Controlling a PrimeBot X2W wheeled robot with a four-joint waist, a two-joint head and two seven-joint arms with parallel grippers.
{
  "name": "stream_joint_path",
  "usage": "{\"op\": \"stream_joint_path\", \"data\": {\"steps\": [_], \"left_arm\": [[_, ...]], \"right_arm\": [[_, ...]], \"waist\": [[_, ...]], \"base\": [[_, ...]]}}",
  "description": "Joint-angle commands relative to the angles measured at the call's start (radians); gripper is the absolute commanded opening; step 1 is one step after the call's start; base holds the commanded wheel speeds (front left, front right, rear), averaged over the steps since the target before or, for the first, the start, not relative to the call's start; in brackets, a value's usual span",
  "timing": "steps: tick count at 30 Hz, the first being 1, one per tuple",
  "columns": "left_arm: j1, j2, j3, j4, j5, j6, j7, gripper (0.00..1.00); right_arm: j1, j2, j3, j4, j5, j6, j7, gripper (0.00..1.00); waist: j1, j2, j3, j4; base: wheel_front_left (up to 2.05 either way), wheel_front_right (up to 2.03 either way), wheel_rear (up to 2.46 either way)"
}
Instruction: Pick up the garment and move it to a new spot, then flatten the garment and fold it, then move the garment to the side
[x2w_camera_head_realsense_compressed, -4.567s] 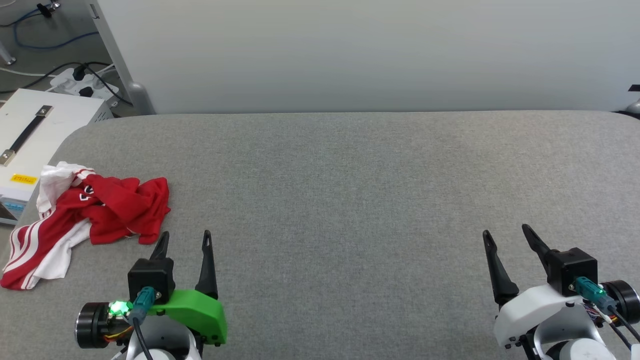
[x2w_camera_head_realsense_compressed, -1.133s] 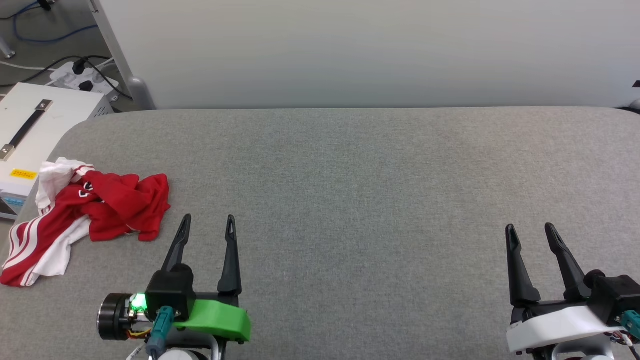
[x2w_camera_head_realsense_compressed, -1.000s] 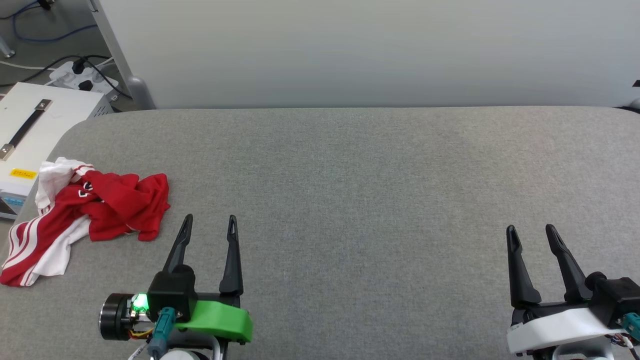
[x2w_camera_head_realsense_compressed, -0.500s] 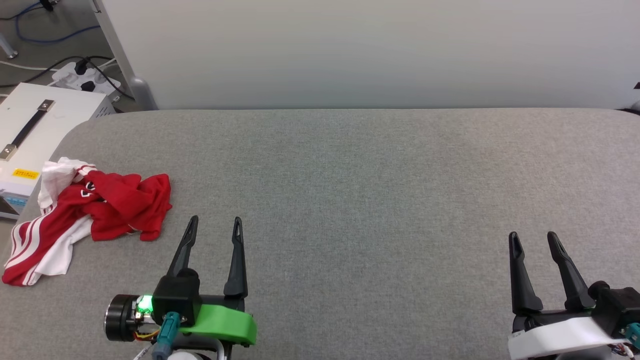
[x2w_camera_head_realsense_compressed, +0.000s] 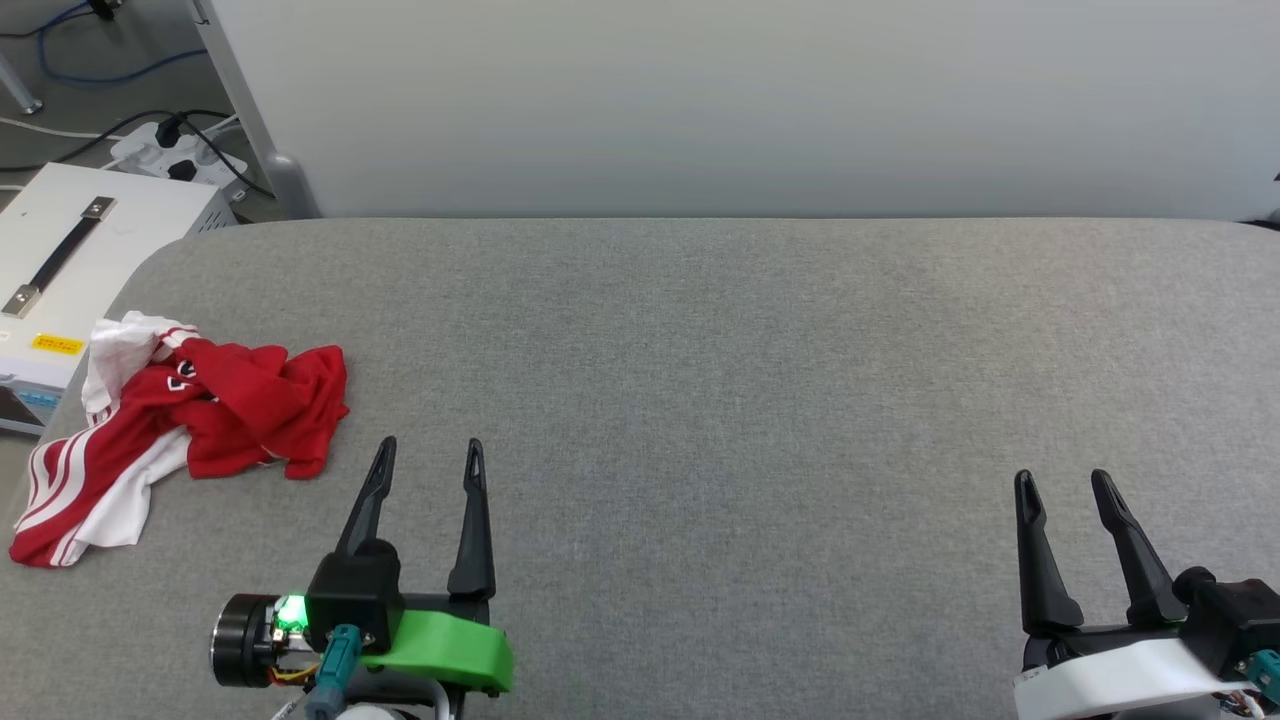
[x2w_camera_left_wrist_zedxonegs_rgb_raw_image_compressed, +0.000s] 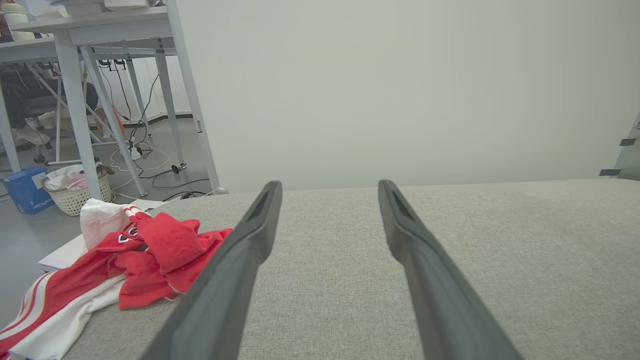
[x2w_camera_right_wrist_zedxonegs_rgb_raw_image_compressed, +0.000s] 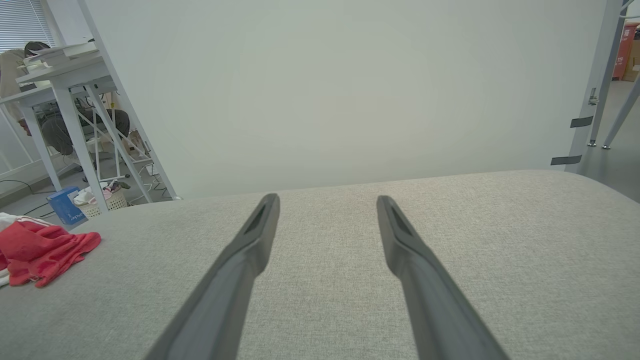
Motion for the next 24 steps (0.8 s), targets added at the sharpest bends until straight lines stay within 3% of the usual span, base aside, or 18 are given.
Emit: {"op": "stream_joint_path", "data": {"steps": [1, 11, 24], "left_arm": [[0.012, -0.004, 0.0, 0.002, -0.005, 0.005, -0.006, 1.0], [0.007, -0.004, 0.016, 0.008, -0.02, 0.006, -0.006, 1.0], [-0.012, -0.004, 0.046, 0.014, -0.053, 0.001, -0.006, 1.0]], "right_arm": [[0.011, 0.0, 0.002, 0.002, 0.002, -0.001, -0.009, 1.0], [0.011, 0.0, 0.013, 0.001, -0.01, -0.001, -0.009, 1.0], [-0.003, 0.0, 0.034, -0.004, -0.038, -0.001, -0.009, 1.0]], "waist": [[0.0, 0.0, 0.0, 0.002], [0.0, 0.0, 0.001, 0.058], [0.0, 0.0, 0.031, 0.208]], "base": [[0.0, 0.0, 0.0], [0.0, 0.0, 0.0], [0.0, 0.0, 0.0]]}}
